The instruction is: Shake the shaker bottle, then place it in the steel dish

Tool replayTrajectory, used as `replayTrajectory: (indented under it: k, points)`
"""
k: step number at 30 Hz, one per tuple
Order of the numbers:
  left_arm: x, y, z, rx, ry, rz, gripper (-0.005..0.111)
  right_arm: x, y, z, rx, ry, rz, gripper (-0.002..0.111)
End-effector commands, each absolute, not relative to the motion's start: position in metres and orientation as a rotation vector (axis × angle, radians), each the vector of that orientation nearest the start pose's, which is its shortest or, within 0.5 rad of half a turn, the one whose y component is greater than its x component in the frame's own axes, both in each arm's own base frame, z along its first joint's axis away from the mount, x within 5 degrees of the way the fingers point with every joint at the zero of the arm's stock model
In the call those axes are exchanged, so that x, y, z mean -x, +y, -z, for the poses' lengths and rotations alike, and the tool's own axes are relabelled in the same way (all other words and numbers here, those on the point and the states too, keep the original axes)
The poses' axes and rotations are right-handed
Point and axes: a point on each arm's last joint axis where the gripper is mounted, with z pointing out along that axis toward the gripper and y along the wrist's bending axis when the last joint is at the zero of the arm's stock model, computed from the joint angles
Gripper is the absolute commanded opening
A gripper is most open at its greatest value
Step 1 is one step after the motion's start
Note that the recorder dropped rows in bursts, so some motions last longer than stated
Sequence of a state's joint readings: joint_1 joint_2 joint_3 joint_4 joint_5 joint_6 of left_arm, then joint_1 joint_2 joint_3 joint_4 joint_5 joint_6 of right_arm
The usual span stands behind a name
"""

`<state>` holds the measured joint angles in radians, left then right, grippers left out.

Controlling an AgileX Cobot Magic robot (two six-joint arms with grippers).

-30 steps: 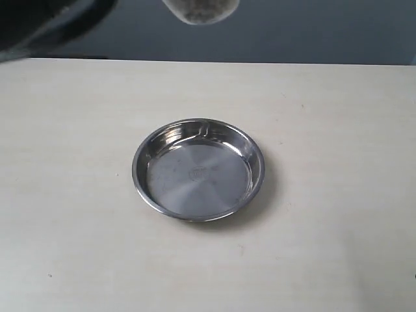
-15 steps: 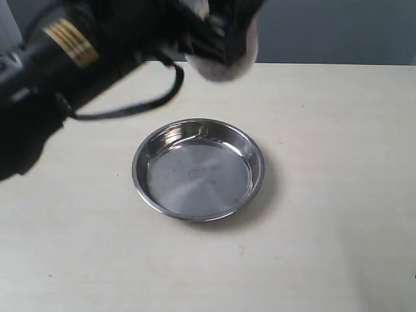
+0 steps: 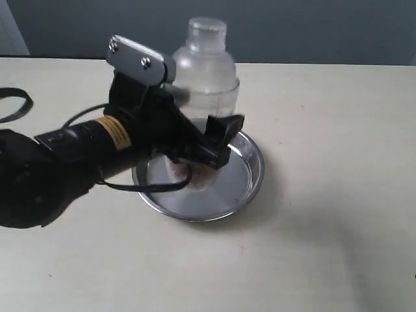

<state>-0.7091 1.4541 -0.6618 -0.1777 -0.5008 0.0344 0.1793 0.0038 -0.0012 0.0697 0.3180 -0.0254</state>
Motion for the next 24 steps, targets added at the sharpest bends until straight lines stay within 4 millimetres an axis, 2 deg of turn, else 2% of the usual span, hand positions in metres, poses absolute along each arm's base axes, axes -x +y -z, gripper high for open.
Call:
replayTrajectory:
  k: [1, 2, 3, 4, 6, 8, 9, 10, 11, 13, 14, 15, 16, 17, 18, 19, 20, 21, 23, 24]
  points:
    - [-0.207, -0.175, -0.375, -0.39, 1.131, 0.577, 0.0, -0.053, 0.011, -0.186, 0.142, 1.785, -0.172, -0.001]
    - [-0.201, -0.171, -0.39, -0.414, 1.094, 0.552, 0.0, -0.053, 0.011, -0.186, 0.142, 1.785, -0.172, -0.001]
    - [-0.198, -0.169, -0.396, -0.443, 1.102, 0.526, 0.0, -0.053, 0.011, -0.186, 0.142, 1.785, -0.172, -0.001]
    - [-0.199, -0.168, -0.389, -0.467, 1.178, 0.503, 0.0, -0.053, 0.011, -0.186, 0.142, 1.785, -0.172, -0.001]
    - [-0.217, -0.165, -0.338, -0.409, 1.476, 0.485, 0.0, -0.053, 0.011, -0.186, 0.142, 1.785, -0.172, -0.001]
    - [-0.232, -0.158, -0.268, -0.302, 1.74, 0.428, 0.0, -0.053, 0.011, -0.186, 0.142, 1.785, -0.172, -0.001]
    - [-0.233, -0.156, -0.249, -0.269, 1.798, 0.417, 0.0, -0.053, 0.011, -0.186, 0.142, 1.785, -0.172, -0.001]
    - [-0.227, -0.16, -0.241, -0.283, 1.785, 0.451, 0.0, -0.053, 0.011, -0.186, 0.142, 1.785, -0.172, -0.001]
    - [-0.224, -0.164, -0.251, -0.315, 1.711, 0.473, 0.0, -0.053, 0.011, -0.186, 0.142, 1.785, -0.172, -0.001]
    - [-0.212, -0.166, -0.324, -0.351, 1.301, 0.513, 0.0, -0.053, 0.011, -0.186, 0.142, 1.785, -0.172, -0.001]
    - [-0.205, -0.163, -0.365, -0.353, 1.164, 0.506, 0.0, -0.053, 0.011, -0.186, 0.142, 1.785, -0.172, -0.001]
    - [-0.198, -0.158, -0.385, -0.382, 1.148, 0.473, 0.0, -0.053, 0.011, -0.186, 0.142, 1.785, -0.172, -0.001]
    - [-0.202, -0.156, -0.378, -0.403, 1.286, 0.449, 0.0, -0.053, 0.011, -0.186, 0.142, 1.785, -0.172, -0.001]
    - [-0.215, -0.153, -0.343, -0.361, 1.472, 0.422, 0.0, -0.053, 0.011, -0.186, 0.142, 1.785, -0.172, -0.001]
    - [-0.23, -0.146, -0.275, -0.261, 1.717, 0.369, 0.0, -0.053, 0.011, -0.186, 0.142, 1.785, -0.172, -0.001]
    - [-0.23, -0.141, -0.241, -0.192, 1.827, 0.344, 0.0, -0.053, 0.011, -0.186, 0.142, 1.785, -0.172, -0.001]
    - [-0.229, -0.139, -0.216, -0.138, 1.892, 0.342, 0.0, -0.053, 0.011, -0.186, 0.142, 1.785, -0.172, -0.001]
    - [-0.223, -0.143, -0.204, -0.147, 1.889, 0.397, 0.0, -0.053, 0.011, -0.186, 0.142, 1.785, -0.172, -0.001]
    - [-0.212, -0.162, -0.23, -0.288, 1.647, 0.55, 0.0, -0.053, 0.011, -0.186, 0.142, 1.785, -0.172, -0.001]
    - [-0.212, -0.165, -0.248, -0.284, 1.561, 0.578, 0.0, -0.053, 0.011, -0.186, 0.142, 1.785, -0.172, -0.001]
